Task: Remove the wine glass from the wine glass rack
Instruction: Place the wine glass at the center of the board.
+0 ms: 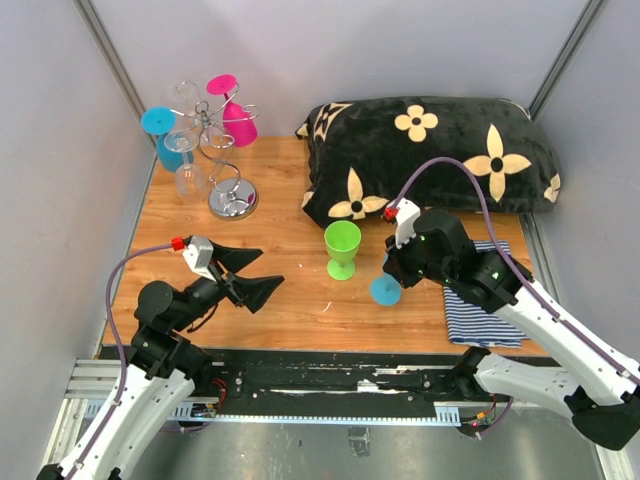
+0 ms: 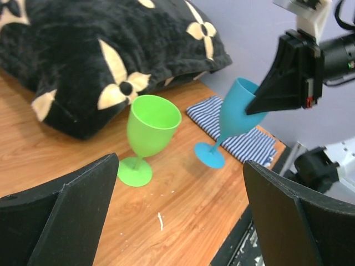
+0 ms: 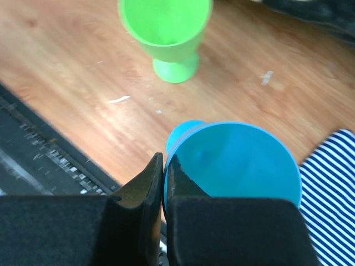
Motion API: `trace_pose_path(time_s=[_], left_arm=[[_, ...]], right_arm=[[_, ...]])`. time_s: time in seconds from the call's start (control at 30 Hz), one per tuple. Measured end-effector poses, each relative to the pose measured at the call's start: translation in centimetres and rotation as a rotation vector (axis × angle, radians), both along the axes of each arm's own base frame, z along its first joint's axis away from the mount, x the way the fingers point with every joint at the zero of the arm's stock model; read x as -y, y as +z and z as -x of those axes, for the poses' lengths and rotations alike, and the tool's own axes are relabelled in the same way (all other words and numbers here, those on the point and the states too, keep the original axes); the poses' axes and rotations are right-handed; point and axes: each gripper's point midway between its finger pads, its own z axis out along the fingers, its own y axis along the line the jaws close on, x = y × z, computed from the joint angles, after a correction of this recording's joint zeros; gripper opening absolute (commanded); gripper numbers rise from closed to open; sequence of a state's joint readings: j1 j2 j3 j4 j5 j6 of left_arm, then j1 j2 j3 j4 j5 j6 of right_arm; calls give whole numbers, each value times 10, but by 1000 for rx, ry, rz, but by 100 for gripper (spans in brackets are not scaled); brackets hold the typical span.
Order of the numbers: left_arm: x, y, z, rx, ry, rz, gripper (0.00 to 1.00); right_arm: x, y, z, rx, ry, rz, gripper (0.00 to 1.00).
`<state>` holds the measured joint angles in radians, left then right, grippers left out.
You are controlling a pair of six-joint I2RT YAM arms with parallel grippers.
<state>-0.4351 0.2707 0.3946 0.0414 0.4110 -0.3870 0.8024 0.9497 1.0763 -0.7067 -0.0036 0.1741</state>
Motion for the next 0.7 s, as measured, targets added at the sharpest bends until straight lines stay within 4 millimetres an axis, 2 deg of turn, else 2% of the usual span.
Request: trace_pose_path(time_s=[0.23, 0.37, 0.5, 0.7], left_arm=[[-16, 0, -16, -69, 136, 67, 100], [-22, -3, -21, -147, 190, 112, 100], [-28, -1, -21, -219, 227, 147, 100], [-32, -4, -15, -271, 239, 166, 100]], right_arm=[[46, -15, -26, 189, -239, 43, 1], [62, -28, -39, 261, -347, 49, 1], [61, -34, -56, 264, -408, 62, 1], [42, -61, -68, 168, -416, 88, 1]])
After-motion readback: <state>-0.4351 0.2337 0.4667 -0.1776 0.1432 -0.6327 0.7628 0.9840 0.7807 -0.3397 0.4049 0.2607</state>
